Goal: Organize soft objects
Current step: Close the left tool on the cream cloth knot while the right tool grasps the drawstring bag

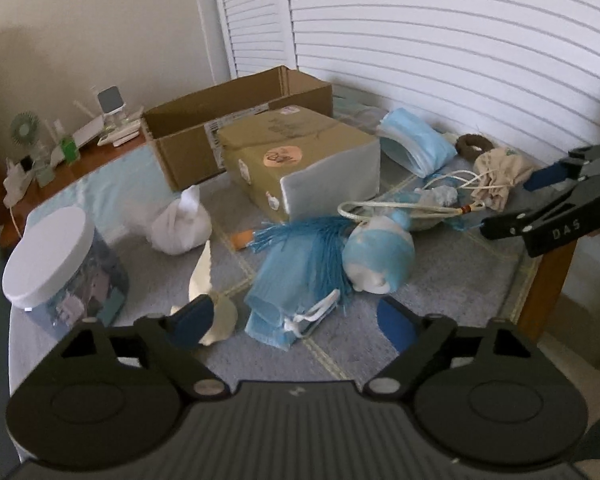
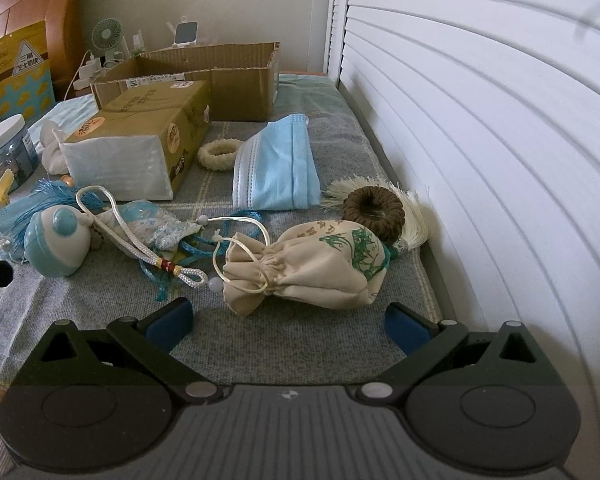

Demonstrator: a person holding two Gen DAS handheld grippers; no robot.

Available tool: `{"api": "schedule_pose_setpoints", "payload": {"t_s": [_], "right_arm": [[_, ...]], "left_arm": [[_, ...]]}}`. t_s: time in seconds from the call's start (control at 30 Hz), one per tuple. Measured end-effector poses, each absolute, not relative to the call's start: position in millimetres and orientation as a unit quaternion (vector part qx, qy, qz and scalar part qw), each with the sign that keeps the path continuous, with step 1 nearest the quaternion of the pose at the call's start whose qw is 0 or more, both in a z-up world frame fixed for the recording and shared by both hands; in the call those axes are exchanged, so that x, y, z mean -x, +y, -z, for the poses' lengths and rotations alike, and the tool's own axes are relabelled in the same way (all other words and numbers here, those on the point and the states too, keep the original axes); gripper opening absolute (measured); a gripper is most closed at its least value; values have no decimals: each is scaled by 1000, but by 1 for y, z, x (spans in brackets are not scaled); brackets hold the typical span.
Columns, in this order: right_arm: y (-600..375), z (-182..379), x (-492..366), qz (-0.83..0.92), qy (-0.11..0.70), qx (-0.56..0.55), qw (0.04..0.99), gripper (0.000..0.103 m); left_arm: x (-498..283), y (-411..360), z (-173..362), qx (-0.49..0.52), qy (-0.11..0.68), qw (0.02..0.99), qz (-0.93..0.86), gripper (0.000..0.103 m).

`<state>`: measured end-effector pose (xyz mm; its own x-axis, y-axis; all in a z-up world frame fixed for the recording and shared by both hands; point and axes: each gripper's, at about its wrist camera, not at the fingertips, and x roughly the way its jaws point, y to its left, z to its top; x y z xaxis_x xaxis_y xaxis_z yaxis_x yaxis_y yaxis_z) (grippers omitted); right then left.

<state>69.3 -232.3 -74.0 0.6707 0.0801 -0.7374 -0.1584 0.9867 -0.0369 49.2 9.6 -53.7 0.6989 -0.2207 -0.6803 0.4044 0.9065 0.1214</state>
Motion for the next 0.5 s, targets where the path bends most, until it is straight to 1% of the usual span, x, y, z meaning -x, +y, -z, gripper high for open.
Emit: {"api": "schedule_pose_setpoints", "payload": {"t_s": [0.27, 0.5], "right_arm": [[-232, 74, -70, -66, 402, 49, 912, 103], [-233, 74, -71, -67, 402, 49, 912, 103]], "left_arm": [[-45, 33, 49, -126, 351, 917, 143, 87], [-53, 66, 44, -86, 353, 925, 112, 81]]}}
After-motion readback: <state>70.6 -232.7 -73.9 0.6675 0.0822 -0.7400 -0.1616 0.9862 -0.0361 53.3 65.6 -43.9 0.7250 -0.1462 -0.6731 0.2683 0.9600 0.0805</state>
